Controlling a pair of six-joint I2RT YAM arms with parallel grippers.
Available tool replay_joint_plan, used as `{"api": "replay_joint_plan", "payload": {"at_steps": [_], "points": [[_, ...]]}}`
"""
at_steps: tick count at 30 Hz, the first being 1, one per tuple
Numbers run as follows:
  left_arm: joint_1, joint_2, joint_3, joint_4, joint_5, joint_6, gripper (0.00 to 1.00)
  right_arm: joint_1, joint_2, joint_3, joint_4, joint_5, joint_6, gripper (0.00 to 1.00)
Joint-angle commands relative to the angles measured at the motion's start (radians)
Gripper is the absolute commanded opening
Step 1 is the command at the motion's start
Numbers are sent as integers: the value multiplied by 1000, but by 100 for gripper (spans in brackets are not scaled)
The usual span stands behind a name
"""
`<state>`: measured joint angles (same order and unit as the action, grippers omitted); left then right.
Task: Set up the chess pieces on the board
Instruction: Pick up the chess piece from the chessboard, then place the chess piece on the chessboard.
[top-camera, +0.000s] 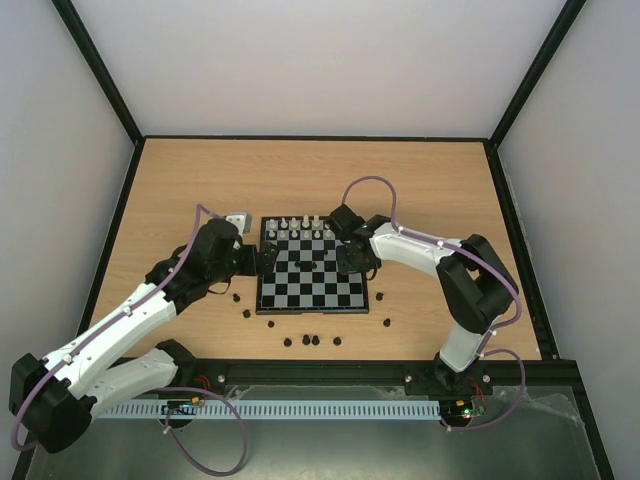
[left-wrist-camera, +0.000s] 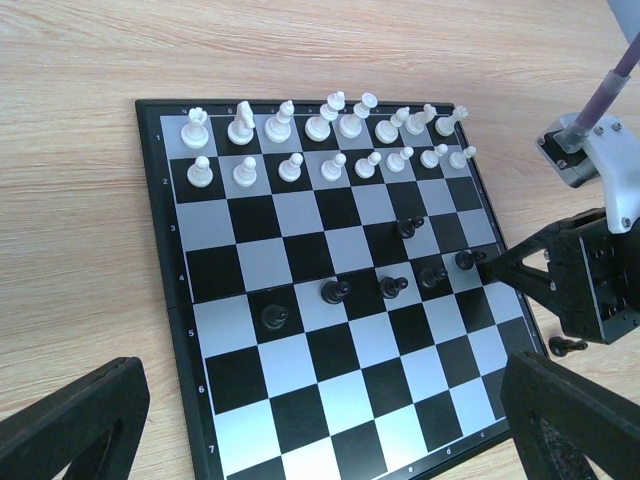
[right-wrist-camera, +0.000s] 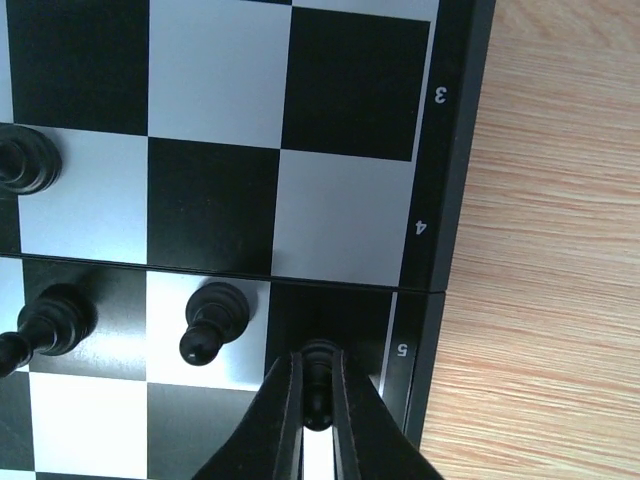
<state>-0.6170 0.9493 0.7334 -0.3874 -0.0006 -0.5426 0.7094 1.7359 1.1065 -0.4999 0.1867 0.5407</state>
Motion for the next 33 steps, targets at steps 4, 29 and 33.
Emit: {"api": "replay_joint_plan", "payload": {"at_steps": [4, 29, 33], "points": [[-5, -21, -12, -15, -11, -6, 99, 8, -47, 5, -67, 18, 1, 1], [-5, 21, -6, 2, -38, -28, 99, 83, -174, -125, -119, -34, 10, 2], [-6, 23, -8, 1, -41, -27, 99, 93, -160, -123, -119, -39, 7, 2]]}}
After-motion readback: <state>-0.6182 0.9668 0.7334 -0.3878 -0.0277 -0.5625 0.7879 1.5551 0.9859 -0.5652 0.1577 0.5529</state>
